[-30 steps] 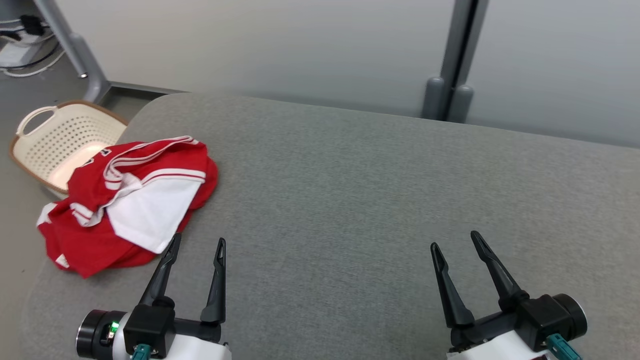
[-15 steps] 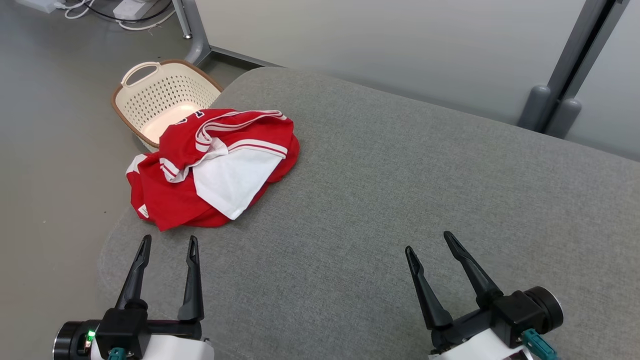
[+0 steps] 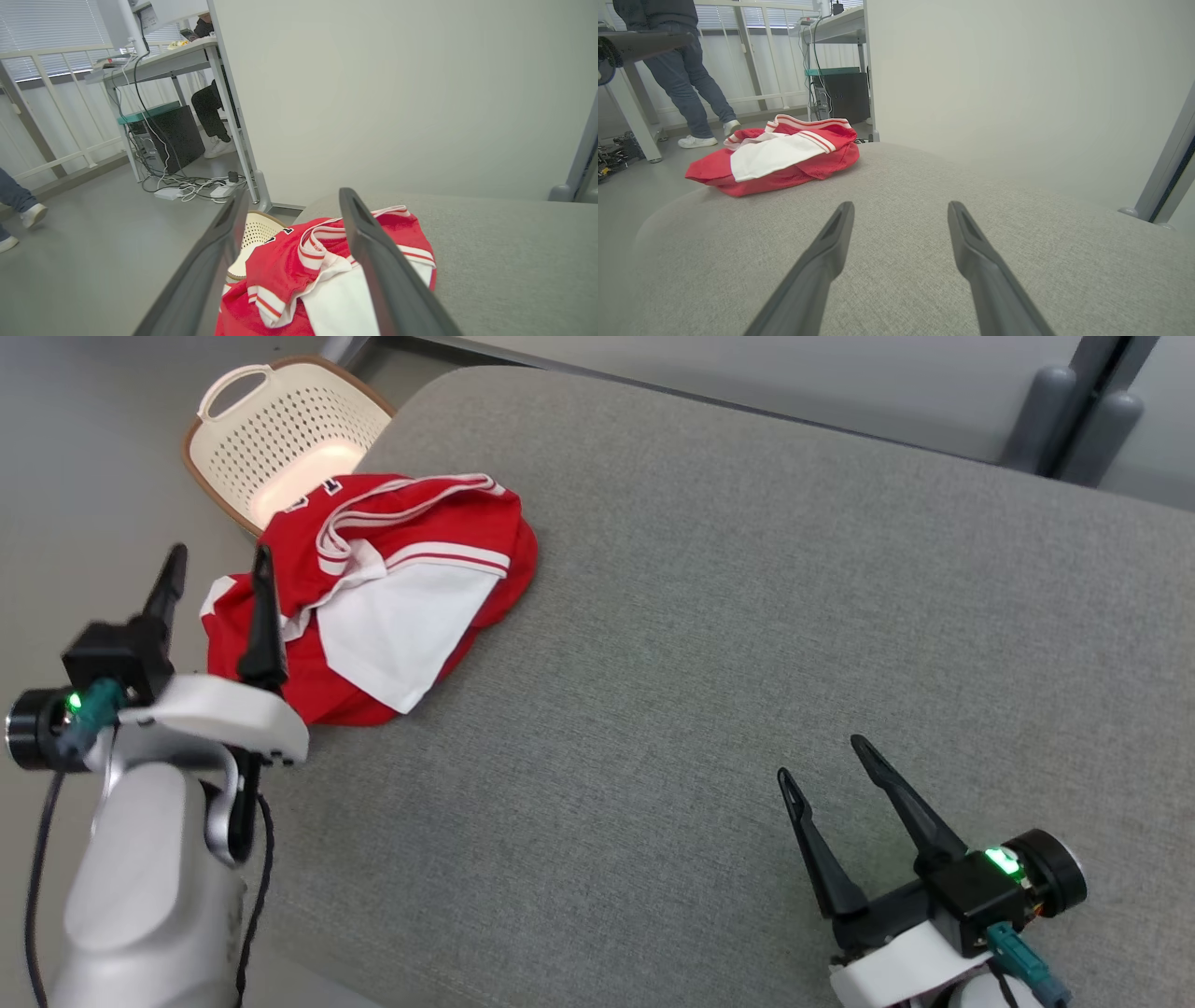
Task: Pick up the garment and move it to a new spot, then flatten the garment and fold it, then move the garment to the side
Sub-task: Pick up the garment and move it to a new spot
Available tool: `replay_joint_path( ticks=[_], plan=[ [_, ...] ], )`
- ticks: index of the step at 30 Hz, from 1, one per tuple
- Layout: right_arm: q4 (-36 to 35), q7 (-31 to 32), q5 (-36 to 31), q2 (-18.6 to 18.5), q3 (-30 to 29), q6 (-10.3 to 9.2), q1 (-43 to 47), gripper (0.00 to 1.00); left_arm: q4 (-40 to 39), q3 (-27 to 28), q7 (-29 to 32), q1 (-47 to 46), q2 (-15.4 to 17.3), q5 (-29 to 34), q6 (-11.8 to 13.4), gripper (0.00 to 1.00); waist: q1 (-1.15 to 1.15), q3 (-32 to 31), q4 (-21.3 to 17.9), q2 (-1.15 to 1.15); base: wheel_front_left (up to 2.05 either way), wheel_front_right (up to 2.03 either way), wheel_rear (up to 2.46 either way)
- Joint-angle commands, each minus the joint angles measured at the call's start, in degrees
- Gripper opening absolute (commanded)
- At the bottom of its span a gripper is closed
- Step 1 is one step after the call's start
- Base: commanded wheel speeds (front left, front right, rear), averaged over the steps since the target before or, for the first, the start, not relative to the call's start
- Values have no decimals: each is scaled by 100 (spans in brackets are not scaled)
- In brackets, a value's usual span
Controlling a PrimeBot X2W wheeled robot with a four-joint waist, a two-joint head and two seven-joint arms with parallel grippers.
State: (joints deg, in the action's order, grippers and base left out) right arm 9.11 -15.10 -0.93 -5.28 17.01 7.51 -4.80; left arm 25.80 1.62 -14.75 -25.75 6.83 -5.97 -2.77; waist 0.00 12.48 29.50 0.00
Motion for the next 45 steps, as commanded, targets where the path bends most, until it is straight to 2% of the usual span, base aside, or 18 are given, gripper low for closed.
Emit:
replay_joint_path(
  ticks=[1, 5, 10, 13, 14, 18, 23, 27, 28, 29, 38, 45],
  plan=[
    [-15, -10, -64, -110, -56, -4, -149, 100, 494, 73, 175, -598, 80, -185, -102, 100, 0, 417, -226, 0, 0, 0, 0],
    [-106, -10, -128, -200, -161, -4, -320, 100, 1482, 94, 679, -1686, 369, -392, -282, 100, 0, 827, -405, 0, 0, 0, 0],
    [-192, -10, -194, -285, -160, -3, -478, 100, 2674, -96, 1622, -2698, 683, -607, -428, 100, 0, 1190, -589, 0, 0, 0, 0],
    [-241, -10, -191, -249, -188, -3, -583, 100, 3271, -96, 2230, -3093, 600, -1076, -468, 100, 0, 1350, -706, 0, 0, 0, 0],
    [-253, -10, -190, -248, -178, -3, -612, 100, 3375, -173, 2417, -3203, 565, -1235, -473, 100, 0, 1401, -746, 0, 0, 0, 0],
    [-287, -9, -173, -207, -175, -4, -759, 100, 3622, -493, 2898, -3359, 767, -1777, -464, 100, 0, 1599, -895, 0, 0, 0, 0],
    [-276, -7, -187, -182, -254, -9, -846, 100, 3809, -685, 3314, -3254, 732, -2342, -466, 100, 0, 1755, -1011, 0, 0, 0, 0],
    [-241, -1, -210, -157, -249, -9, -862, 100, 3902, -848, 3159, -3156, 956, -2576, -466, 100, 0, 1808, -1088, 0, 0, 0, 0],
    [-235, -1, -209, -145, -242, -9, -868, 100, 3921, -902, 3120, -3114, 958, -2616, -466, 37, 0, 1804, -1106, 0, 0, 0, 0],
    [-233, -1, -210, -142, -250, -9, -868, 100, 3910, -939, 3028, -3094, 974, -2678, -467, 0, 0, 1800, -1120, 0, 0, 0, 0],
    [-251, -3, -165, -79, -224, -8, -833, 100, 3570, -1476, 1734, -3058, 1277, -2915, -467, 0, 0, 1548, -1151, 0, 0, 0, 0],
    [-193, -9, -37, 19, -158, -7, -704, 100, 3250, -1903, 823, -3127, 1568, -3058, -467, 0, 0, 1006, -1162, 0, 0, 0, 0]
  ],
)
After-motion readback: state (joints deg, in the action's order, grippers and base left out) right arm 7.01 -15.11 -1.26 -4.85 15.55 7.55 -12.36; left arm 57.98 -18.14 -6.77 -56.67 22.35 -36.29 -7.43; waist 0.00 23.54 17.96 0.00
